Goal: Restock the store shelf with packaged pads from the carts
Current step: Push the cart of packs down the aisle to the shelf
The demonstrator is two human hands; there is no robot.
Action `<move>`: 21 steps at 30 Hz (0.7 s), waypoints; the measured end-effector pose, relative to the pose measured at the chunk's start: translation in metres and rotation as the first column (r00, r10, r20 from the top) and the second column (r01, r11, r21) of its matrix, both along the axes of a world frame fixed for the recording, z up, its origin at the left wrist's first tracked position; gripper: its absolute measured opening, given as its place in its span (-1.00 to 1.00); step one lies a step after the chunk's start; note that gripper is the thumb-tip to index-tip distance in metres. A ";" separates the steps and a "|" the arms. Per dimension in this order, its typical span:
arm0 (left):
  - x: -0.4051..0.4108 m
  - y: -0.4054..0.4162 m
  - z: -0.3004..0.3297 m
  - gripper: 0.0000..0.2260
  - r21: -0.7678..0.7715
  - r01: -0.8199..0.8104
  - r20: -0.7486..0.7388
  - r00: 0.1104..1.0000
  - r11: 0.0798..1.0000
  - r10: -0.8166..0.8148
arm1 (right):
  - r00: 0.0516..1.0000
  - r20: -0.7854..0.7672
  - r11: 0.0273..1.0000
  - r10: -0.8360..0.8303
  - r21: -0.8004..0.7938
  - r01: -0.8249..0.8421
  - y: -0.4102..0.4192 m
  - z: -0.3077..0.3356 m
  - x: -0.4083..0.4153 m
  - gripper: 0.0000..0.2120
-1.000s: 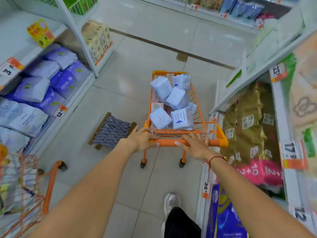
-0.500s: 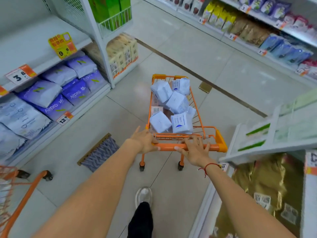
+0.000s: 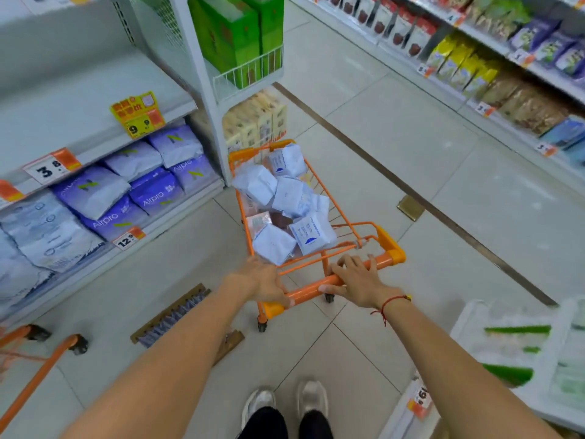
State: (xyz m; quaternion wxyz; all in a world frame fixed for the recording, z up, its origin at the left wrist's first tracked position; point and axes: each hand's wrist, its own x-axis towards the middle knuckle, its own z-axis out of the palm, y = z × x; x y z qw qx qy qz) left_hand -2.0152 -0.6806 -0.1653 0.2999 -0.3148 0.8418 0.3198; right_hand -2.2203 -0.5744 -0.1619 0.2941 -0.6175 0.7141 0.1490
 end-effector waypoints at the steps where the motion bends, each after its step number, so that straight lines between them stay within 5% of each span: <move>1: 0.000 -0.006 -0.002 -0.60 0.002 -0.019 0.004 1.000 1.000 0.019 | 0.999 -0.007 0.999 0.043 -0.005 -0.043 -0.012 0.001 -0.004 -0.37; 6: -0.001 -0.031 -0.005 -0.57 0.053 -0.177 0.022 0.984 0.983 0.176 | 0.976 0.009 0.970 0.217 -0.116 -0.214 -0.070 0.006 -0.016 0.04; 11: 0.002 -0.051 0.000 -0.57 0.126 -0.340 -0.008 0.939 0.932 0.344 | 0.941 0.024 0.937 0.336 -0.106 -0.332 -0.132 0.010 -0.022 -0.44; 21: -0.040 -0.089 0.003 -0.61 0.111 -0.569 -0.118 0.806 0.815 0.579 | 0.900 0.054 0.896 0.433 -0.137 -0.423 -0.236 0.013 -0.055 -0.54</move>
